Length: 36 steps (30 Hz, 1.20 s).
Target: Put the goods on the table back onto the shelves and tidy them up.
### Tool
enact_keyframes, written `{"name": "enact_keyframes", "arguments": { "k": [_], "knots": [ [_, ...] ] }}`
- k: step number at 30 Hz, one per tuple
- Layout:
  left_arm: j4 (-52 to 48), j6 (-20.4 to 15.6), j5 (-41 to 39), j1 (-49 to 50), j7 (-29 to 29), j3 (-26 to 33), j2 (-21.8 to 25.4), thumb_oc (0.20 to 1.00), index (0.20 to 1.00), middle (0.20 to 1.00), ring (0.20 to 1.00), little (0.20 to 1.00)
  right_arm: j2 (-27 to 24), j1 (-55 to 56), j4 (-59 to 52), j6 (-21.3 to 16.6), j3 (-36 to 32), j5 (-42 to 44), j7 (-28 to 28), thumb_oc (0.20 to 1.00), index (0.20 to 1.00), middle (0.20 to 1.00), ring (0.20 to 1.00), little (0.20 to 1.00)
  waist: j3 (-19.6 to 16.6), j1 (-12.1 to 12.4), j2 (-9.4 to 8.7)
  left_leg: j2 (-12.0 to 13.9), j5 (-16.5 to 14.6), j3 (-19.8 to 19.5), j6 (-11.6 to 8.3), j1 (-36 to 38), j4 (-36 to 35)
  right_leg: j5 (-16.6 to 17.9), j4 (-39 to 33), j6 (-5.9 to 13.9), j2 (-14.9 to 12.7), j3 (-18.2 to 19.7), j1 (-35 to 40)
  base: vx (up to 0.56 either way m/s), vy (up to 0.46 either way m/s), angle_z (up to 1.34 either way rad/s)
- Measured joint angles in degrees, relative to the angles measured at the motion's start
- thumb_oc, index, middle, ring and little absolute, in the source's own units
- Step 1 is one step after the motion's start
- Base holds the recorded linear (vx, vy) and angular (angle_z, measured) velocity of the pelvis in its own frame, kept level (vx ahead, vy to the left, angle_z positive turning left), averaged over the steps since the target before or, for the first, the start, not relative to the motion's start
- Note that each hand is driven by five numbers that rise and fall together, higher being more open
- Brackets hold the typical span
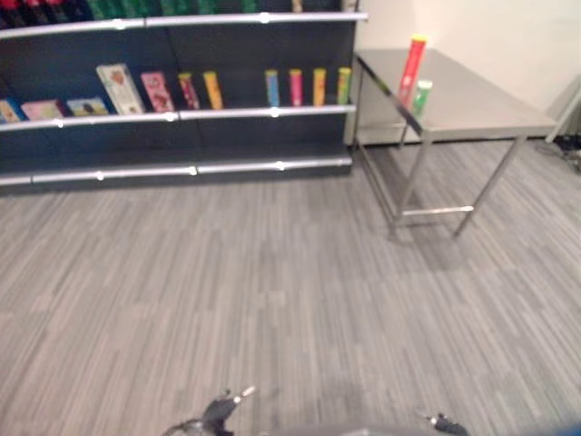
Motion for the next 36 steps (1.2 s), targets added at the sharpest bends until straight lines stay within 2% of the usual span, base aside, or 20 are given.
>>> {"name": "enact_keyframes", "arguments": {
  "k": [1, 4, 7, 15, 36],
  "knots": [
    [0.0, 0.0, 0.0, 0.0, 0.0, 0.0, 0.0, 1.000, 1.000, 1.000, 1.000, 1.000, 0.0, 0.2, 0.0, -0.1, 0.0, 0.0, 0.0, 1.000, 1.000, 1.000, 1.000, 1.000, 0.8, -0.1, -0.49, 0.0, 0.0, 0.0, 0.01, 0.4, 0.0, 0.8, -0.5, -0.85, 0.2, 0.0, 0.7, 0.00, 0.008, -0.04],
    [-0.4, 0.0, 0.0, -0.9, 0.0, 0.5, 0.0, 1.000, 1.000, 1.000, 1.000, 1.000, -0.3, -0.1, -0.6, -0.1, 0.0, 0.0, 0.0, 1.000, 1.000, 1.000, 1.000, 1.000, 3.3, -0.3, 0.42, 0.1, 0.0, 0.1, 0.01, 1.0, -0.2, 1.2, -1.2, -1.09, 0.6, 0.1, 1.7, -0.01, 0.013, -0.07],
    [-0.4, 0.0, -0.2, -1.1, 0.0, 1.1, 0.1, 1.000, 1.000, 1.000, 1.000, 1.000, -0.3, -0.6, -0.6, -0.1, 0.0, 0.0, 0.0, 1.000, 1.000, 1.000, 1.000, 1.000, 3.5, -0.3, 0.55, 0.1, 0.0, 0.1, -0.03, 1.8, -1.0, 1.1, -1.2, -1.15, 0.7, 0.1, 2.2, 0.00, 0.003, -0.02],
    [-0.3, -0.1, -0.2, -1.8, -0.1, 1.0, 0.2, 1.000, 1.000, 1.000, 1.000, 1.000, -0.4, -1.8, -0.6, -0.1, 0.1, 0.0, 0.0, 1.000, 1.000, 1.000, 1.000, 1.000, 3.8, -0.2, -1.03, -0.4, 0.0, 0.5, -0.04, 3.1, -1.9, 0.8, -1.3, -0.80, 0.4, 0.4, 2.5, -0.03, -0.002, -0.01],
    [-0.2, 0.0, 0.1, -1.5, -1.1, 1.0, 0.2, 1.000, 1.000, 1.000, 1.000, 1.000, -0.5, -0.2, -0.5, -0.1, 0.2, -0.1, 0.1, 1.000, 1.000, 1.000, 1.000, 1.000, 3.5, -0.3, -0.48, -0.1, 0.0, 1.4, -0.05, 3.2, -1.7, 1.0, -1.5, -0.90, 0.7, 1.5, 2.1, -0.01, -0.009, -0.02]
  ]
}}
